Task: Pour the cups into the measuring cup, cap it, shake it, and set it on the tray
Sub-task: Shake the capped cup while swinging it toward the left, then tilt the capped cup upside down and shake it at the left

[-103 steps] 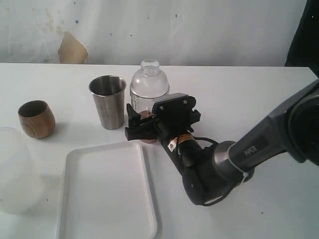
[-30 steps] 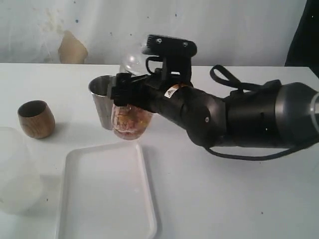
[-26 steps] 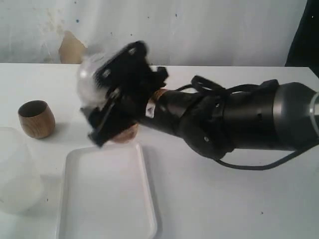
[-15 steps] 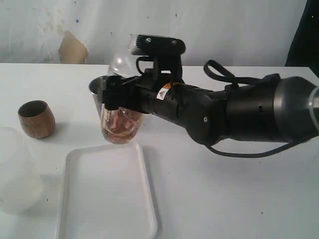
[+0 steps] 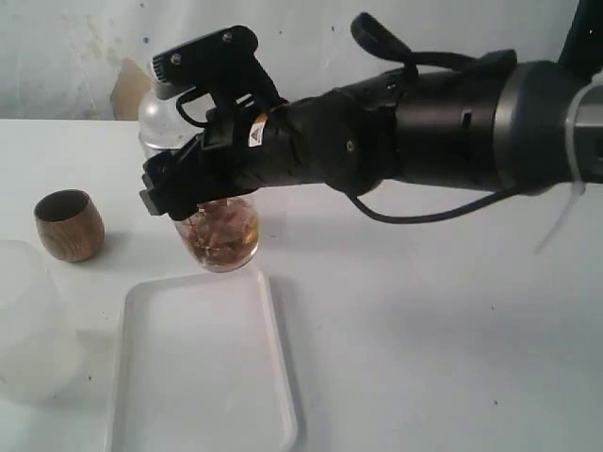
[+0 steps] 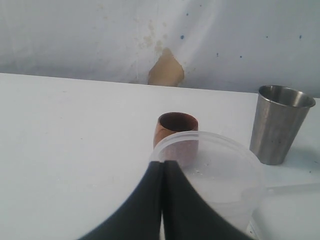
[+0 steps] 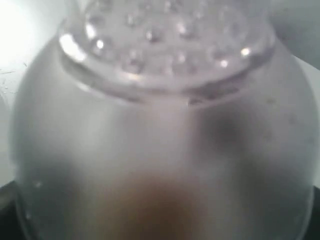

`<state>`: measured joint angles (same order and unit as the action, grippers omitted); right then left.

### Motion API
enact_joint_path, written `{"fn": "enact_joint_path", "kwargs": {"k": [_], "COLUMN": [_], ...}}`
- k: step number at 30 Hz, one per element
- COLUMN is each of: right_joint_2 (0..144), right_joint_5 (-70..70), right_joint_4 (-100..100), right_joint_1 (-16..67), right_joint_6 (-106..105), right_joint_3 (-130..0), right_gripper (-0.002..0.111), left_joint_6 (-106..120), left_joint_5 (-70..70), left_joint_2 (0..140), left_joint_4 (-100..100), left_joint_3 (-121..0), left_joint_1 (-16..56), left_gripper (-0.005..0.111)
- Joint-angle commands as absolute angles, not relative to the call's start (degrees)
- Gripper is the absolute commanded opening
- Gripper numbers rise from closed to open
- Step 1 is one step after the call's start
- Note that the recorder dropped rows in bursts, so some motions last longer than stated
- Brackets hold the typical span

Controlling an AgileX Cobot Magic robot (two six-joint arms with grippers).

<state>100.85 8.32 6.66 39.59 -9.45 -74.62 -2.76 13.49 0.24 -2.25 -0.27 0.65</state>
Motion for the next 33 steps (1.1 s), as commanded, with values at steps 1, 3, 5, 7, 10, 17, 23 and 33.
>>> {"fn": "enact_joint_path", "kwargs": {"k": [1, 3, 5, 7, 10, 17, 23, 33], "right_joint_2": [101.7, 102.6, 103.5, 104.3, 105.5, 109.1, 113.2, 118.5], "right_joint_5": [13.5, 17.9, 22.7, 29.2, 36.2, 43.2, 46.7, 52.4], "right_joint_4": [-1.4, -10.2, -20.8, -34.8, -50.3, -67.9, -76.6, -89.3], "right_joint_1": [39.6, 39.6, 40.3, 42.1, 46.3, 54.6, 58.9, 63.7], "right_joint_6": [-7.0, 0.0, 9.5, 18.8, 27.3, 27.0, 26.8, 26.6], "right_joint_3": [-79.7, -81.9, -84.3, -86.5, -88.0, -90.0, -90.2, -90.2], "right_gripper": [0.0, 0.0, 0.0, 0.0, 0.0, 0.0, 0.0, 0.0], "left_joint_6": [-2.7, -2.7, -2.7, -2.7, -2.7, -2.7, -2.7, -2.7], "left_joint_5": [13.4, 13.4, 13.4, 13.4, 13.4, 13.4, 13.4, 13.4], "left_joint_2": [0.0, 0.0, 0.0, 0.0, 0.0, 0.0, 0.0, 0.0], "left_joint_4": [-1.8, -1.8, -1.8, -1.8, -1.8, -1.8, -1.8, -1.8], "left_joint_3": [0.0, 0.0, 0.0, 0.0, 0.0, 0.0, 0.0, 0.0], "left_joint_1": [0.9, 0.9, 0.9, 0.9, 0.9, 0.9, 0.9, 0.9], "left_gripper": [0.0, 0.0, 0.0, 0.0, 0.0, 0.0, 0.0, 0.0]}}
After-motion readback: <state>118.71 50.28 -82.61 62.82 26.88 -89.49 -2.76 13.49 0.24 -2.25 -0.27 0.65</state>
